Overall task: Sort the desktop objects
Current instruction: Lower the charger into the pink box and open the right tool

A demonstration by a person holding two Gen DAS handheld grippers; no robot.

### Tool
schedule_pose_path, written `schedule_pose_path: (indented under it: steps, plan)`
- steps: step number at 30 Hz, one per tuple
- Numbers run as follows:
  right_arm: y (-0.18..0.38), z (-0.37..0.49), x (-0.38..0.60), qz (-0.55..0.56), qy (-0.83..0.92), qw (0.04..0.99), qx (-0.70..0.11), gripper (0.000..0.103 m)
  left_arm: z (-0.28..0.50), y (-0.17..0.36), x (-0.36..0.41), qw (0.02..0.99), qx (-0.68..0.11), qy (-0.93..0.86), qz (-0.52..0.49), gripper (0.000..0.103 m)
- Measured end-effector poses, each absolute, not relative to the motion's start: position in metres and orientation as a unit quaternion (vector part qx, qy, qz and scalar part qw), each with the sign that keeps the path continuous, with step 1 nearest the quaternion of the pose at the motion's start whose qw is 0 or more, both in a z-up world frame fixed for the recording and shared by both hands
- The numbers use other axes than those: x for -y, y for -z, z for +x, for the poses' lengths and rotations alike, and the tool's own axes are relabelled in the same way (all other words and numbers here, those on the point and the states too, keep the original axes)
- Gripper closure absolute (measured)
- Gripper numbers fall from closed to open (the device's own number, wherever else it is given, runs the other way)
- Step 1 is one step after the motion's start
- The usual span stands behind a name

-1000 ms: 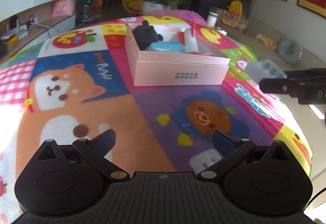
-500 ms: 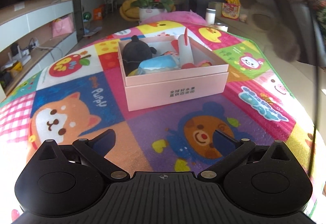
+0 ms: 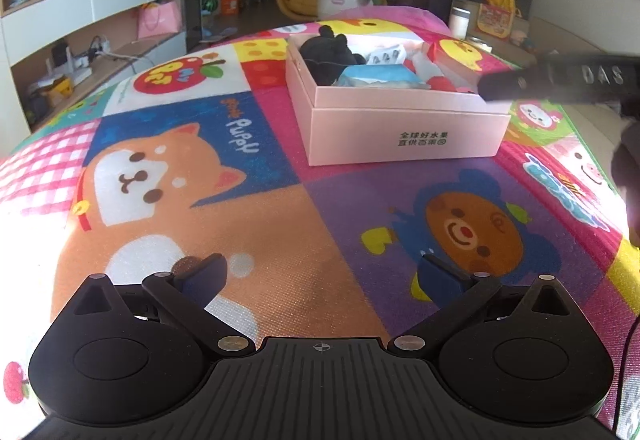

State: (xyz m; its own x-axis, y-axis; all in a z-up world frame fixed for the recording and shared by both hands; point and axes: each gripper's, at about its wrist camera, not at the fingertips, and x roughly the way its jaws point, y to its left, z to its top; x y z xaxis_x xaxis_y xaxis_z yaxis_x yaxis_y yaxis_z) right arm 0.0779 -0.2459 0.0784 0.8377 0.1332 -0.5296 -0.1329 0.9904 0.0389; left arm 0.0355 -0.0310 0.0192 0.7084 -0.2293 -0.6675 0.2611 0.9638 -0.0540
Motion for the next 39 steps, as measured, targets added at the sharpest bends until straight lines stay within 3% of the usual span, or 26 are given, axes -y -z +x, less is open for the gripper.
schedule_pose_path:
  steps: [10,18,24,39]
  plan:
    - [-0.009,0.028,0.265,0.117,-0.045,0.927,-0.354,0.0,0.022,-0.011,0.025,0.939,-0.324,0.104,0.051,0.0]
    - [-0.006,0.043,0.227,-0.032,-0.068,0.921,-0.381,0.0,0.057,-0.006,0.025,0.939,-0.339,0.055,0.033,0.0]
    - [-0.005,0.076,0.247,-0.027,-0.1,0.921,-0.376,0.0,0.065,-0.006,0.031,0.939,-0.339,0.053,0.034,0.0]
    - [0.001,0.06,0.23,-0.009,-0.017,0.939,-0.343,0.0,0.065,-0.003,0.038,0.94,-0.34,0.025,0.019,0.0]
